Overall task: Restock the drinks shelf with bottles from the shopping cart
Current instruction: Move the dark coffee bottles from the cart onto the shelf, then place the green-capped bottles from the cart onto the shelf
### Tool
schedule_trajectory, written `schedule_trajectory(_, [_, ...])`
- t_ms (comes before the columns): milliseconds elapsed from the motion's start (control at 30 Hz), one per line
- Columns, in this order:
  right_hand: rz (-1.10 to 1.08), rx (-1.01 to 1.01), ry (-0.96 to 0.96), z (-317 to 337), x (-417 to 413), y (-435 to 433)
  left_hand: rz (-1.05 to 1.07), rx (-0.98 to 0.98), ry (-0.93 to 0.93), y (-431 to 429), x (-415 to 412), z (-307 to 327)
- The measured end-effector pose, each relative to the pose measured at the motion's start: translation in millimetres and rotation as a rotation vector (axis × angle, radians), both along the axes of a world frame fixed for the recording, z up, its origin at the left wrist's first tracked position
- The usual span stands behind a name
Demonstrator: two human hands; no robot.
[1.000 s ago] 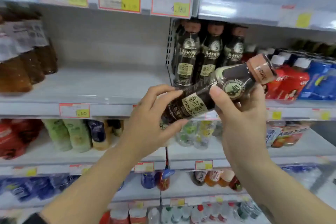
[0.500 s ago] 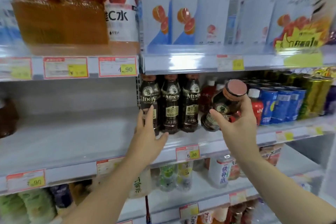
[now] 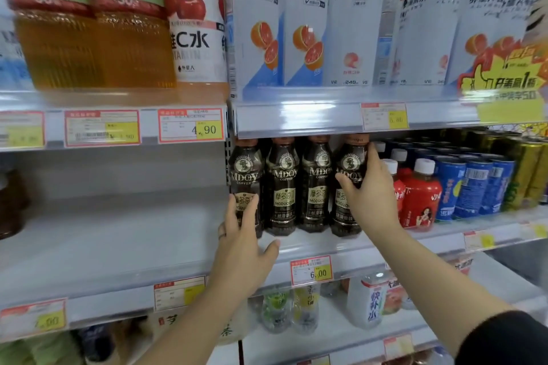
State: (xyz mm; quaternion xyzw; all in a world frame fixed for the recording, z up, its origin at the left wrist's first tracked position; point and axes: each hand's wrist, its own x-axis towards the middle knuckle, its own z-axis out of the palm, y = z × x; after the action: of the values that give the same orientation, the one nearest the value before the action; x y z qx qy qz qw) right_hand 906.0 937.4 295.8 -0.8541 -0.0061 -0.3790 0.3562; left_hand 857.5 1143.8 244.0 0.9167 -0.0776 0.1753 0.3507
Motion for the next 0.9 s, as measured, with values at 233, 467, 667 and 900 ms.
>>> schedule_trajectory(233, [-0.014, 0.0, -0.067, -33.6, -31.0, 10.9, -0.031, 0.026, 0.024, 3.8, -4.0, 1.1])
schedule_trajectory(467, [0.317, -0.079, -0.114, -91.4, -83.9, 84.4, -0.101, 0.011, -0.239, 46.4, -38.0, -22.5])
schedule_trajectory(667, [0.641, -0.144, 0.1, -158.6, -110.1, 197.9, -0.004, -0.039, -0.219, 150.8, -102.0, -102.8])
schedule_trajectory(900, [0.849, -0.214, 0.469, -271.3, -144.8, 337.8, 0.354, -0.14, 0.272, 294.5, -200.2, -234.2])
